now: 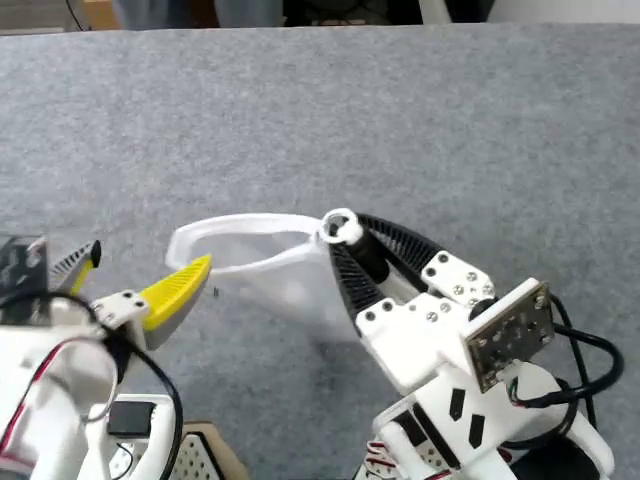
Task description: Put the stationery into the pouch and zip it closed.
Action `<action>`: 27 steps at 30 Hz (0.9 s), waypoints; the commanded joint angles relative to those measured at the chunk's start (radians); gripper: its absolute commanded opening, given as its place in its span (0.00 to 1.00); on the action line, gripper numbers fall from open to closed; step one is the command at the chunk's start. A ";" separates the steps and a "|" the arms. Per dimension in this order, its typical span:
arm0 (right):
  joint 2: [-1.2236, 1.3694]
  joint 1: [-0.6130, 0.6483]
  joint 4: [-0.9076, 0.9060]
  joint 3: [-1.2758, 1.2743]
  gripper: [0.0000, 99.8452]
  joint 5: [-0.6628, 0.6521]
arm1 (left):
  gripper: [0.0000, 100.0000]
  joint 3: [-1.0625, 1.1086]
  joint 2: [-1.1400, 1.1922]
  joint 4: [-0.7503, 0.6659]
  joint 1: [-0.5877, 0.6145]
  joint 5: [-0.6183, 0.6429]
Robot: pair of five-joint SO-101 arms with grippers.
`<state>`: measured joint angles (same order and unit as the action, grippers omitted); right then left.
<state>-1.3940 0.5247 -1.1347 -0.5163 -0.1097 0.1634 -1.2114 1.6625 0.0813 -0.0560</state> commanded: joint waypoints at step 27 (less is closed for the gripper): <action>-0.007 0.184 -0.503 0.423 0.01 0.000 | 0.41 0.291 0.009 -0.301 0.193 -0.006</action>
<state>-1.4062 0.6951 -1.6379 -0.1373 -0.1097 0.4473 -1.2098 1.3924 0.2731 -0.0637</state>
